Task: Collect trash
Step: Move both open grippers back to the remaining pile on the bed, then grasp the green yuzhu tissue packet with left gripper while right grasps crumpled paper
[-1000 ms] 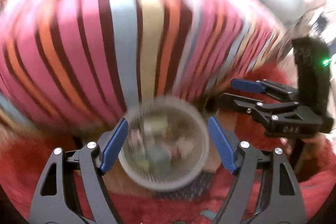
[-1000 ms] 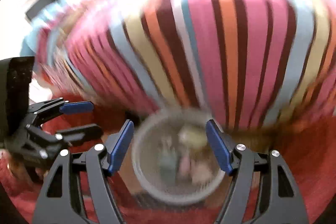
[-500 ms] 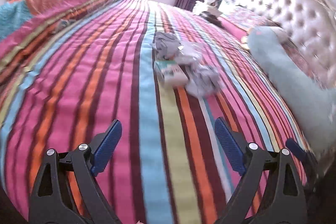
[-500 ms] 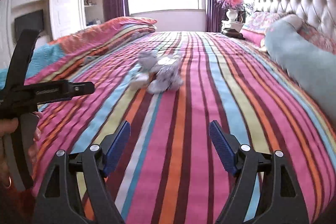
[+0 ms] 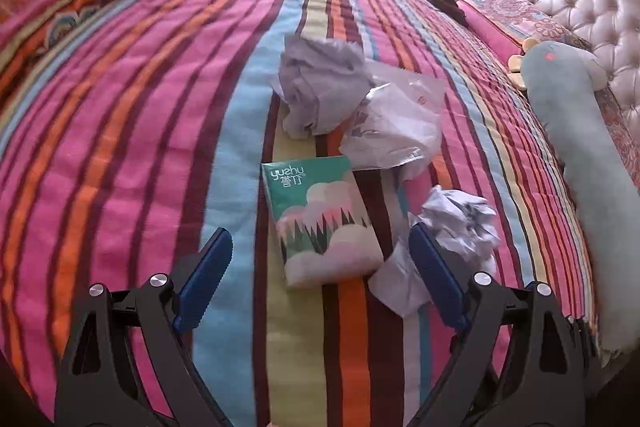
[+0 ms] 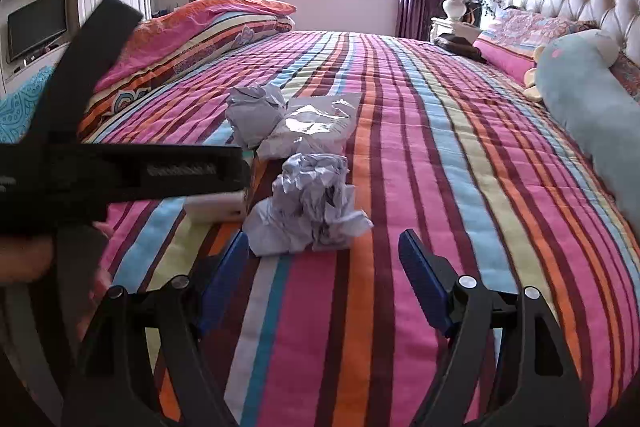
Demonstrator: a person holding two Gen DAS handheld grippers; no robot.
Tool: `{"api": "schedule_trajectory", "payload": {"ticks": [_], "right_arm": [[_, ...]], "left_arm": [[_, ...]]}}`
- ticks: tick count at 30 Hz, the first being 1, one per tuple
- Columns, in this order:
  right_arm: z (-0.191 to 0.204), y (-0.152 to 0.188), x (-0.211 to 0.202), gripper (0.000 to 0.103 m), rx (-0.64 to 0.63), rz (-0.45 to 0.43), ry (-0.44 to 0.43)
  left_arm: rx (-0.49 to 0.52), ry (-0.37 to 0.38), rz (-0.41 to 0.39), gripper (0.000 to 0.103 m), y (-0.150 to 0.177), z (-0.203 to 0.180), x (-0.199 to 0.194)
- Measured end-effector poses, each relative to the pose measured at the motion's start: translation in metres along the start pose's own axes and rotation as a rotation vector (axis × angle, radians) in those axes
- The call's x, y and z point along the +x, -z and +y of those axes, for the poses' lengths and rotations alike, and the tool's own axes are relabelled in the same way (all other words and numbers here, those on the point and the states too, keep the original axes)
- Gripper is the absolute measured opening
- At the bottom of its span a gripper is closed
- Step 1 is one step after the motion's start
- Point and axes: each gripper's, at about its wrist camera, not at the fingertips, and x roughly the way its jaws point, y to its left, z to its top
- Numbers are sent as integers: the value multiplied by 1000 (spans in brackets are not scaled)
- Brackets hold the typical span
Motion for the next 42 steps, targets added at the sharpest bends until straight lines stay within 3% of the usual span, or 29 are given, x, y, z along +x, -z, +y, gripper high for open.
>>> {"api": "schedule_trajectory", "payload": {"ticks": [4, 10, 16, 22, 26, 28, 30, 31, 36, 42], "right_arm": [[4, -5, 15, 73, 5, 29, -24], [7, -20, 35, 73, 8, 55, -14], [4, -29, 55, 73, 42, 91, -16], [1, -33, 82, 73, 73, 193, -16], [11, -31, 83, 72, 29, 202, 19], [13, -31, 85, 61, 17, 211, 21], [16, -31, 83, 55, 1, 202, 12], [18, -30, 81, 53, -12, 197, 20], [13, -23, 75, 53, 21, 200, -11], [2, -1, 40, 53, 97, 185, -28]], "left_arm": [[7, 19, 22, 87, -6, -1, 17], [123, -189, -15, 87, -15, -1, 31], [152, -247, -28, 87, -24, 34, 32], [205, -293, -42, 87, -22, 27, 35], [185, -277, -47, 87, -21, 29, 34], [181, -262, -50, 83, -20, 31, 32], [193, -254, -64, 65, -18, 30, 28], [204, -256, -75, 51, -16, 29, 25], [224, -222, -72, 50, -2, 31, 12], [206, -169, -96, 50, 30, 44, -23]]}}
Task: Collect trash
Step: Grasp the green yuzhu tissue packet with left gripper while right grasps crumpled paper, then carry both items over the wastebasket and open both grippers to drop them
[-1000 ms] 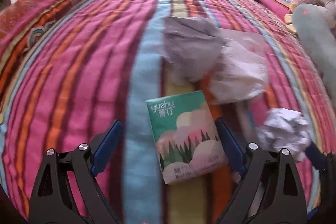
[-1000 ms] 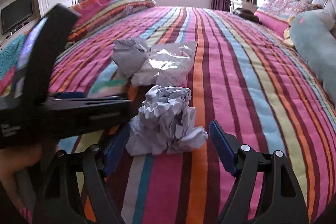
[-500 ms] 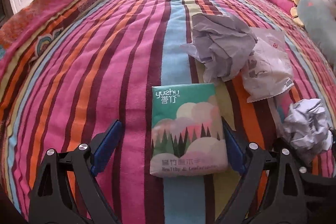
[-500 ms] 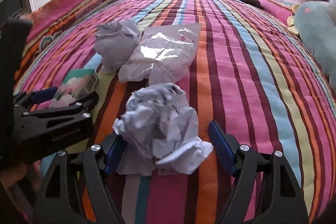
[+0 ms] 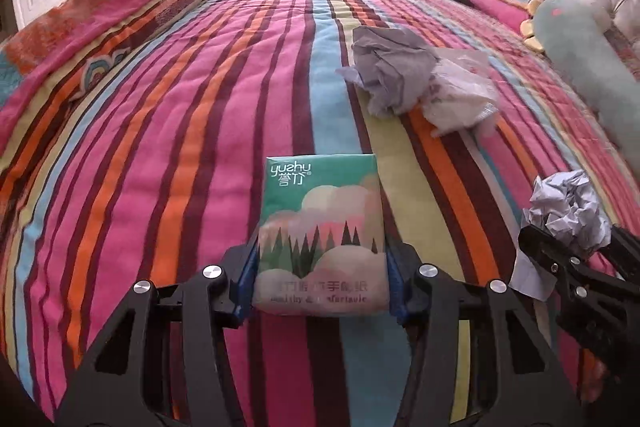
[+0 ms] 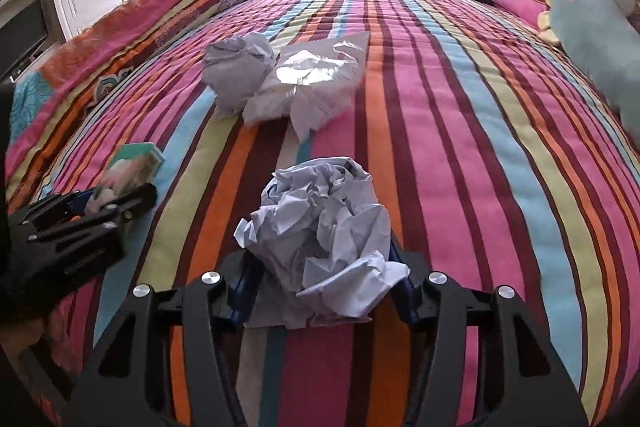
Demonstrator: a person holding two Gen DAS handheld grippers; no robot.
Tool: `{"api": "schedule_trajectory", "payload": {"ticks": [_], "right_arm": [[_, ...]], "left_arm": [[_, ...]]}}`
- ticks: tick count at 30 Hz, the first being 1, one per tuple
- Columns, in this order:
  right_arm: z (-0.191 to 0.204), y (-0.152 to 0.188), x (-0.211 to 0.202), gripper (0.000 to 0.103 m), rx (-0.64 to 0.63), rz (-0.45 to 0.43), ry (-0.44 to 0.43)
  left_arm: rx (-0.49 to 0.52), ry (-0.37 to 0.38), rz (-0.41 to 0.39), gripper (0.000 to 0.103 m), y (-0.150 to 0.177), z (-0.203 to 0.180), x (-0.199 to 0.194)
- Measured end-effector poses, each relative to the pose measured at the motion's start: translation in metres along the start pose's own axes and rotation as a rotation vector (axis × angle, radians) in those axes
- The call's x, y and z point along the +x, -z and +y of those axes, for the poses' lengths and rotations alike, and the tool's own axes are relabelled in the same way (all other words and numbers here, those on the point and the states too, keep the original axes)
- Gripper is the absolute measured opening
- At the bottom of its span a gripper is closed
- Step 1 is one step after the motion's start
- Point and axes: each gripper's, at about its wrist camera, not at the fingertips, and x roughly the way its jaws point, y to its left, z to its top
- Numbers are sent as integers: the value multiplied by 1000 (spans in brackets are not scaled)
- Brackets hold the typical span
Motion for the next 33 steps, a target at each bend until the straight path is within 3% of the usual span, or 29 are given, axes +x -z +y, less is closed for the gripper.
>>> {"api": "schedule_trajectory", "payload": {"ticks": [5, 9, 13, 15, 19, 22, 25, 30, 33], "right_arm": [[-3, 31, -42, 53, 1, -39, -29], [-3, 64, -92, 53, -20, -103, -82], [0, 125, -153, 53, -42, -156, -140], [2, 155, -176, 53, -42, -168, -154], [1, 230, -228, 53, -7, -159, -205], [4, 284, -251, 53, 44, -106, -236], [17, 332, -252, 53, 25, -15, -218], [29, 394, -213, 53, 54, 207, -233], [39, 418, -183, 53, 51, 348, -249]], "left_arm": [[25, 10, -51, 50, 41, 3, -46], [49, 66, -107, 50, 76, 1, -94], [60, 136, -162, 50, 128, -1, -153], [46, 184, -165, 50, 161, -1, -182], [120, 236, -152, 50, 242, -12, -238], [175, 280, -90, 50, 312, -23, -267], [212, 235, -8, 50, 373, -32, -271], [199, 203, 216, 50, 451, -39, -236], [205, 213, 351, 50, 464, -44, -210]]}}
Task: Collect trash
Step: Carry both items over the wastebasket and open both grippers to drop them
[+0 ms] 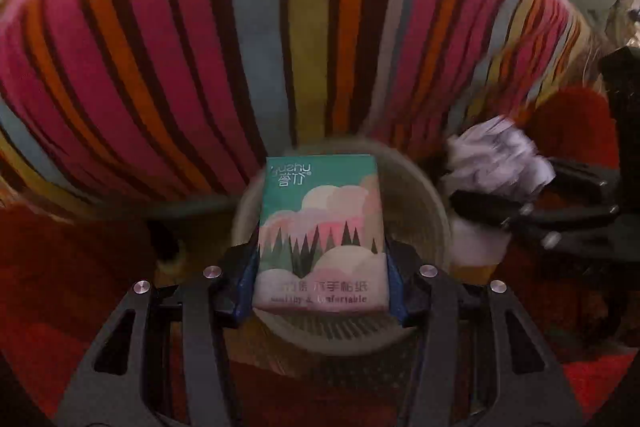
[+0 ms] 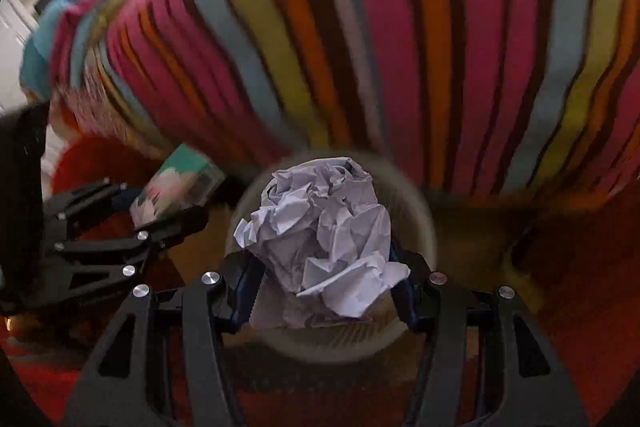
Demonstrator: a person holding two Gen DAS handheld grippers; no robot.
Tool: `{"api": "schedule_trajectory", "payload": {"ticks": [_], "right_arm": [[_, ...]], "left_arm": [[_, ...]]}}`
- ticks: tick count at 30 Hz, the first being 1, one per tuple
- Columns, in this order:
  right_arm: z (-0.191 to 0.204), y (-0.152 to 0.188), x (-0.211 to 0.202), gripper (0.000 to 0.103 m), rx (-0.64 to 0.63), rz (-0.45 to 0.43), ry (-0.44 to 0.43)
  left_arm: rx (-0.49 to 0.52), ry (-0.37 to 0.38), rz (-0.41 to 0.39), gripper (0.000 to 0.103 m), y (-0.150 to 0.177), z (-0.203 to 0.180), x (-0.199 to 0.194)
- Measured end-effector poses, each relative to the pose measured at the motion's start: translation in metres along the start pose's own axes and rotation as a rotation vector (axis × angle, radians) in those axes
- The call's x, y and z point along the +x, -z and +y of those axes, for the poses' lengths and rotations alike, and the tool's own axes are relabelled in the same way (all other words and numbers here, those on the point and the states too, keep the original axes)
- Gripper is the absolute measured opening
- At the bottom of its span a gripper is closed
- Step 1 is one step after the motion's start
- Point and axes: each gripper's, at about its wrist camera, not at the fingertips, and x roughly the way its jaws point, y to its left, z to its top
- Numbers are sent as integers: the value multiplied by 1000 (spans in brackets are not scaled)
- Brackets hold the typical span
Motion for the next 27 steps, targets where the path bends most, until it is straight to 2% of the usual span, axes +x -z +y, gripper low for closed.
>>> {"api": "schedule_trajectory", "payload": {"ticks": [6, 14, 16, 18, 20, 27], "right_arm": [[-6, -16, 39, 53, 32, 106, 1], [-5, -12, 50, 56, 34, 161, 3], [-4, -11, 53, 64, 36, 172, 7], [-3, -9, 54, 67, 40, 171, 18], [-5, -9, 52, 69, 52, 162, 22], [-17, 8, 51, 69, 83, 155, 31]], "left_arm": [[5, 42, 145, 50, -3, 3, 43], [-34, 43, 204, 51, 2, 8, 60], [-28, 33, 217, 58, 2, 7, 63], [-27, -7, 226, 74, 2, 8, 67], [-44, -5, 231, 79, 3, 12, 68], [-45, -7, 217, 82, 3, 13, 64]]}}
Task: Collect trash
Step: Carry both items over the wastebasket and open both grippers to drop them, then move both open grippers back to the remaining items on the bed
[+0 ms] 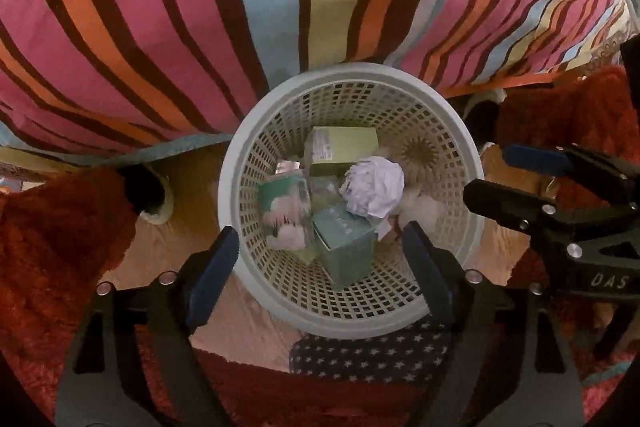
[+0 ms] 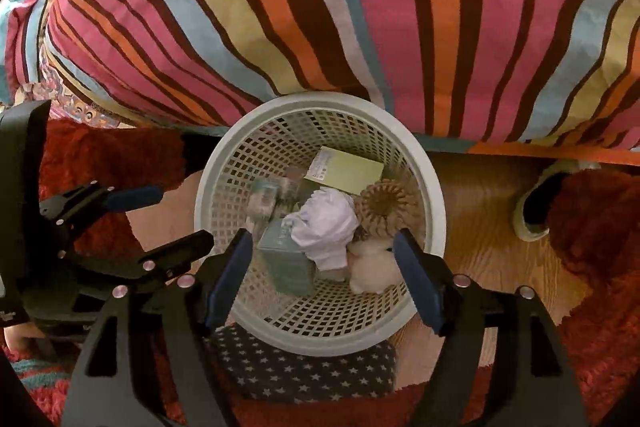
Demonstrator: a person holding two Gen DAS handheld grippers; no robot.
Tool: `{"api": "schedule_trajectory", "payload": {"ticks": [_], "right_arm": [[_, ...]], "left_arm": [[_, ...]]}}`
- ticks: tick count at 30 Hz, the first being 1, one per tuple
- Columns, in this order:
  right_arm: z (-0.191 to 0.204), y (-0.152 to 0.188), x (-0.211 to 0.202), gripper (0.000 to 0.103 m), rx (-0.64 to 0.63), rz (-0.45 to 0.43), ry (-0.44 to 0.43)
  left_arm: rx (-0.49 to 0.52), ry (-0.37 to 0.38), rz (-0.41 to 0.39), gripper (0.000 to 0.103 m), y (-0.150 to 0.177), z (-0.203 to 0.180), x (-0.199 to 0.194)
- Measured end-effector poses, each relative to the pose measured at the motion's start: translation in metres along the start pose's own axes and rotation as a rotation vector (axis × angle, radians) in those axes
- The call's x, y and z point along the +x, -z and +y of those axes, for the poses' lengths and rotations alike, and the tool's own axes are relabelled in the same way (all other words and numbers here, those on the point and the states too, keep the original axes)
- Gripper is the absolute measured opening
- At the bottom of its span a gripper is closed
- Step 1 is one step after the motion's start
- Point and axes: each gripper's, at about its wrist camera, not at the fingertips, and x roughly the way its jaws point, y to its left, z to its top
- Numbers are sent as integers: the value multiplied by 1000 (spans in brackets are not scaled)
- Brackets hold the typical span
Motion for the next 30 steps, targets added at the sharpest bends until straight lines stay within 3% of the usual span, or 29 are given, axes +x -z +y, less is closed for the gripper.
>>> {"api": "schedule_trajectory", "payload": {"ticks": [10, 13, 16, 20, 22, 23, 25, 28, 30], "right_arm": [[6, 2, -14, 69, -16, -50, 2], [17, 1, -41, 69, -64, -140, -17], [29, -8, -90, 69, -129, -283, -47], [35, -39, -154, 70, -180, -501, -21], [33, -60, -170, 87, -186, -578, 42], [30, -73, -174, 87, -181, -616, 77], [24, -98, -174, 88, -168, -620, 118], [20, -140, -176, 87, -186, -622, 102], [20, -175, -178, 87, -210, -658, 144]], "left_arm": [[23, -24, -49, 82, 1, -6, -14], [36, -34, -105, 82, -1, -7, -34], [42, 33, -186, 82, -12, -6, -80], [60, 49, -390, 82, -50, 2, -158], [51, 15, -482, 82, -74, 10, -183], [34, -10, -523, 82, -90, 16, -191], [-17, -51, -557, 82, -126, 29, -201], [-32, 4, -650, 83, -183, 41, -217], [-54, -18, -698, 90, -223, 49, -221]]}}
